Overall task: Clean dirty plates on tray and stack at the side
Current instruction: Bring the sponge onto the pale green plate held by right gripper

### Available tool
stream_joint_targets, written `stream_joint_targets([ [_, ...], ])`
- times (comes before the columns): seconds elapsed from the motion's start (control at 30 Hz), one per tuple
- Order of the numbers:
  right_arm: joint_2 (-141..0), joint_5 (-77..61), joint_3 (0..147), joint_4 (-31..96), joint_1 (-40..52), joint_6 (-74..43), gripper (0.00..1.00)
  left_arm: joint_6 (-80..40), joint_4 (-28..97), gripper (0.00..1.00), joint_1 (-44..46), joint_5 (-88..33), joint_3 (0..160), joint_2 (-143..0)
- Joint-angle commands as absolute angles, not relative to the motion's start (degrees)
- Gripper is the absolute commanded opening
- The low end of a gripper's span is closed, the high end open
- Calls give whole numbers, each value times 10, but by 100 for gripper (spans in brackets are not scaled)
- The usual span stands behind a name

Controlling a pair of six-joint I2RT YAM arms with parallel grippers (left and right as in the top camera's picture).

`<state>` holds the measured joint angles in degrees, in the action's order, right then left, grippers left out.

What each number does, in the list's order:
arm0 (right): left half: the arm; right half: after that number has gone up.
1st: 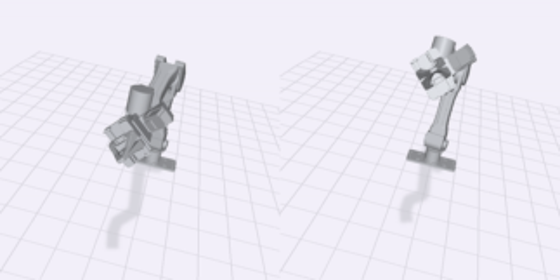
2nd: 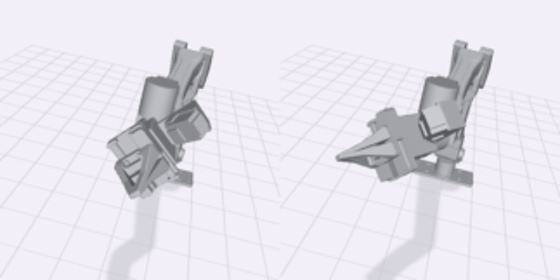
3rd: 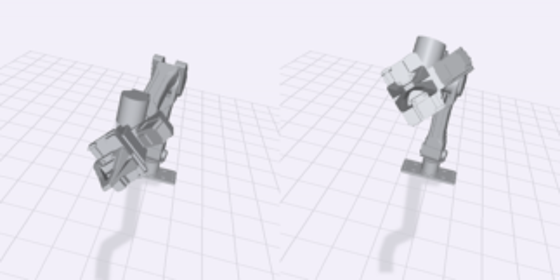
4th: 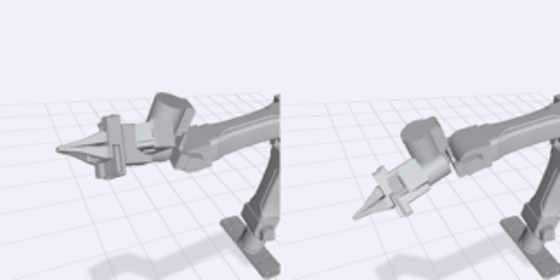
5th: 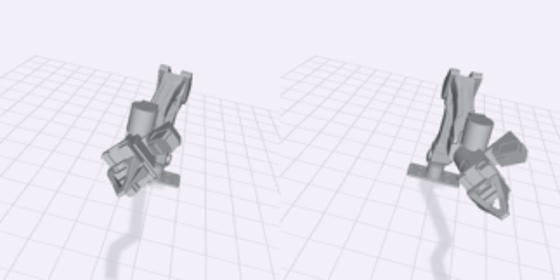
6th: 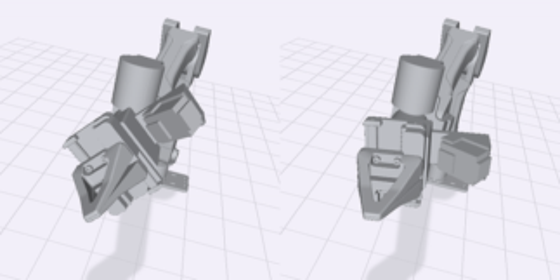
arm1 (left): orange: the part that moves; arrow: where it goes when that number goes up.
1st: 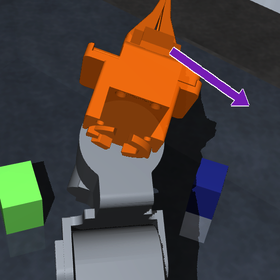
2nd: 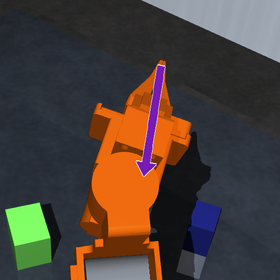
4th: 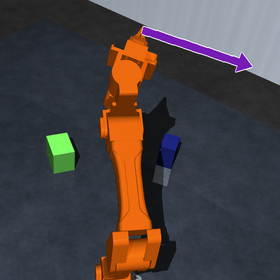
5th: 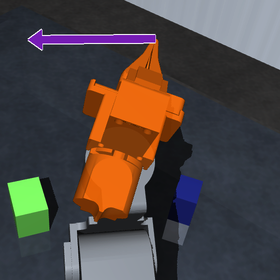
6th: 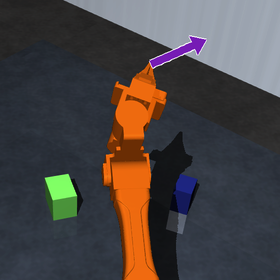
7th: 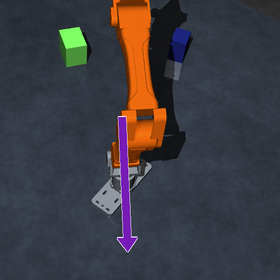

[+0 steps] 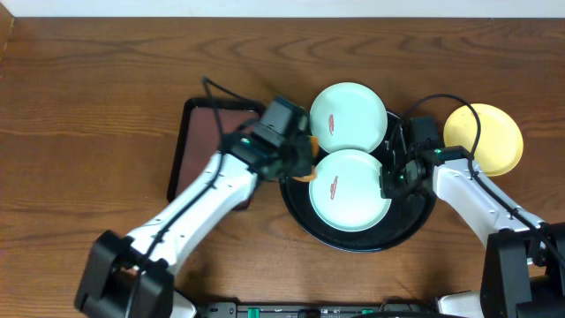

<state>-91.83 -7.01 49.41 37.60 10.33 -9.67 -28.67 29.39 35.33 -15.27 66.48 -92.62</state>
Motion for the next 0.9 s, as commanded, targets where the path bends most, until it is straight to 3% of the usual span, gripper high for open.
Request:
stream_joint_targets([
  [0.0,-923,-58,490,375,109,-106,1,-359,250,8,390,-162,671,-987],
  [0.23,-923,-58,490,376,110,-106,1,-398,132,8,432,-245,671,-1094],
  [0.5,-923,-58,490,377,110,-102,1,-397,159,7,428,-240,671,-1152],
  [0.7,-923,-58,490,382,110,-100,1,-397,285,7,424,-38,678,-1141],
  [0.87,-923,-58,490,382,110,-100,1,-397,362,7,424,42,709,-1135],
])
